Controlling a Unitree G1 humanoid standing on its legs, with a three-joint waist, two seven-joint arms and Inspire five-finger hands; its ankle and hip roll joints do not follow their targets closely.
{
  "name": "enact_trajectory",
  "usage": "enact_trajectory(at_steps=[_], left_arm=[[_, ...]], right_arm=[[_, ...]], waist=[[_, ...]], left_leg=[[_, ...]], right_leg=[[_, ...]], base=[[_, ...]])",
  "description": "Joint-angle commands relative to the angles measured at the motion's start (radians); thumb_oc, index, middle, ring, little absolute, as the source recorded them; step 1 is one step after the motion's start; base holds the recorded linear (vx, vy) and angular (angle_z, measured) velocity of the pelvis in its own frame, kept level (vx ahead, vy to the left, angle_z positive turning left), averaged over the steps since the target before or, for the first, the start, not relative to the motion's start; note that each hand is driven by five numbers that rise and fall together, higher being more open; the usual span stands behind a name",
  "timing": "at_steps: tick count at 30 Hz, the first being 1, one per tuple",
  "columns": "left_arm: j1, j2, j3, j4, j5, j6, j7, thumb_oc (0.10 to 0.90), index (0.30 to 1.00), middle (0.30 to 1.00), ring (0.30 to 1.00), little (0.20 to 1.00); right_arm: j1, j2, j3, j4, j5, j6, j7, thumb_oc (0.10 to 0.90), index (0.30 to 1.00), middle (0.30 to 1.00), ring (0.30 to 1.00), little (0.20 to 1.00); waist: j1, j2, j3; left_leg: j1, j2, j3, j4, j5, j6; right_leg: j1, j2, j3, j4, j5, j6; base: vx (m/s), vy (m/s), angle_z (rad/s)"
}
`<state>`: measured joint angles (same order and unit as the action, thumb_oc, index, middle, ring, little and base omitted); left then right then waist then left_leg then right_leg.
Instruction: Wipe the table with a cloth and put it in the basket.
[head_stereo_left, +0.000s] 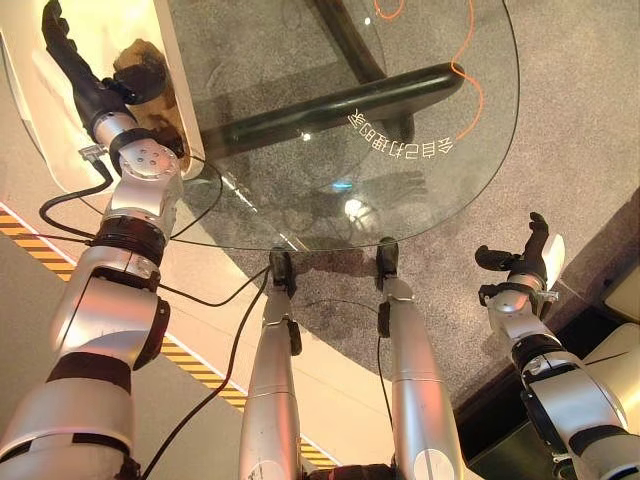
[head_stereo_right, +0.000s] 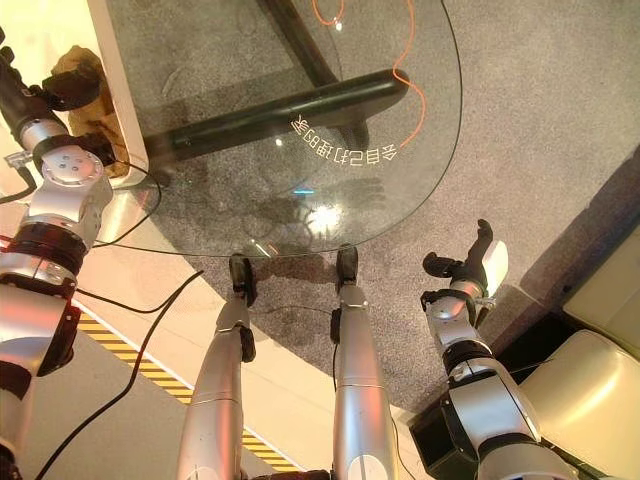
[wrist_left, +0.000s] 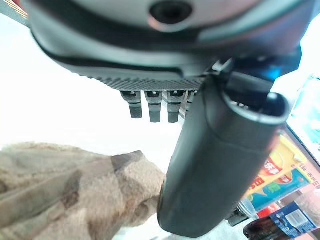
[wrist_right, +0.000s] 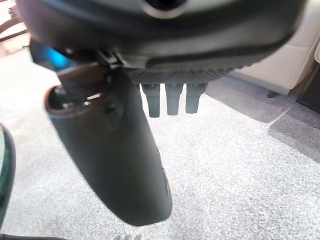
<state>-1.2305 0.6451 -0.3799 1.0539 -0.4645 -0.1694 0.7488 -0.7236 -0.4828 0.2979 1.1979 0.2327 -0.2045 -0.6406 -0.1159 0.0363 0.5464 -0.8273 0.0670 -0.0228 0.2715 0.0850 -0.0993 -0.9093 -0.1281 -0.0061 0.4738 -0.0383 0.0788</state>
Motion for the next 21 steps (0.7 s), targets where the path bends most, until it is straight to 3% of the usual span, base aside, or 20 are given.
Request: enact_trajectory(at_steps=[1, 4, 8, 12, 14, 21], left_arm=[[-0.096, 0.117, 0.037, 0.022, 0.027, -0.052, 0.055, 0.800, 0.900, 0.900, 0.900, 0.900], [-0.098, 0.119, 0.039, 0.013, 0.020, -0.067, 0.074, 0.800, 0.900, 0.900, 0.900, 0.900], [-0.091, 0.119, 0.036, -0.062, 0.044, -0.154, 0.104, 0.800, 0.900, 0.900, 0.900, 0.900], [-0.073, 0.130, 0.054, -0.128, 0.023, -0.198, 0.109, 0.800, 0.900, 0.900, 0.900, 0.900], [-0.047, 0.144, 0.080, -0.162, 0.010, -0.233, 0.109, 0.800, 0.900, 0.900, 0.900, 0.900], [0.006, 0.204, 0.129, -0.216, 0.011, -0.264, 0.082, 0.800, 0.900, 0.900, 0.900, 0.900]], right_arm=[[0.063, -0.043, 0.004, -0.015, -0.011, -0.021, -0.052, 0.800, 0.900, 0.900, 0.900, 0.900], [0.065, -0.040, 0.006, -0.018, -0.009, -0.021, -0.051, 0.800, 0.900, 0.900, 0.900, 0.900], [0.090, -0.019, 0.017, -0.029, -0.020, -0.019, -0.042, 0.800, 0.900, 0.900, 0.900, 0.900], [0.117, -0.003, 0.010, -0.033, -0.015, -0.010, -0.028, 0.800, 0.900, 0.900, 0.900, 0.900], [0.135, 0.006, -0.002, -0.024, -0.019, -0.012, -0.018, 0.800, 0.900, 0.900, 0.900, 0.900], [0.184, -0.014, -0.045, 0.001, -0.016, -0.024, 0.031, 0.800, 0.900, 0.900, 0.900, 0.900]], waist=[[0.008, -0.021, -0.026], [0.008, -0.021, -0.026], [0.012, -0.022, -0.026], [0.017, -0.020, -0.026], [0.023, -0.016, -0.026], [0.034, -0.001, -0.026]], left_leg=[[0.027, -0.099, 0.039, 0.055, -0.090, 0.076], [0.026, -0.100, 0.039, 0.048, -0.080, 0.077], [0.070, -0.096, 0.036, 0.037, -0.090, 0.078], [0.119, -0.096, 0.038, 0.005, -0.076, 0.079], [0.173, -0.095, 0.042, -0.027, -0.067, 0.075], [0.333, -0.080, 0.042, -0.104, -0.052, 0.058]], right_leg=[[0.044, 0.123, -0.008, -0.118, 0.045, -0.027], [0.040, 0.124, -0.006, -0.122, 0.054, -0.028], [0.076, 0.134, 0.001, -0.113, 0.042, -0.028], [0.119, 0.133, -0.002, -0.130, 0.056, -0.021], [0.174, 0.127, -0.011, -0.154, 0.059, -0.016], [0.338, 0.111, -0.021, -0.213, 0.051, -0.004]], base=[[0.00, 0.000, 0.00], [-0.02, -0.020, 0.00], [-0.03, -0.075, 0.02], [-0.04, -0.085, 0.04], [-0.04, -0.081, 0.00], [-0.04, -0.080, -0.05]])
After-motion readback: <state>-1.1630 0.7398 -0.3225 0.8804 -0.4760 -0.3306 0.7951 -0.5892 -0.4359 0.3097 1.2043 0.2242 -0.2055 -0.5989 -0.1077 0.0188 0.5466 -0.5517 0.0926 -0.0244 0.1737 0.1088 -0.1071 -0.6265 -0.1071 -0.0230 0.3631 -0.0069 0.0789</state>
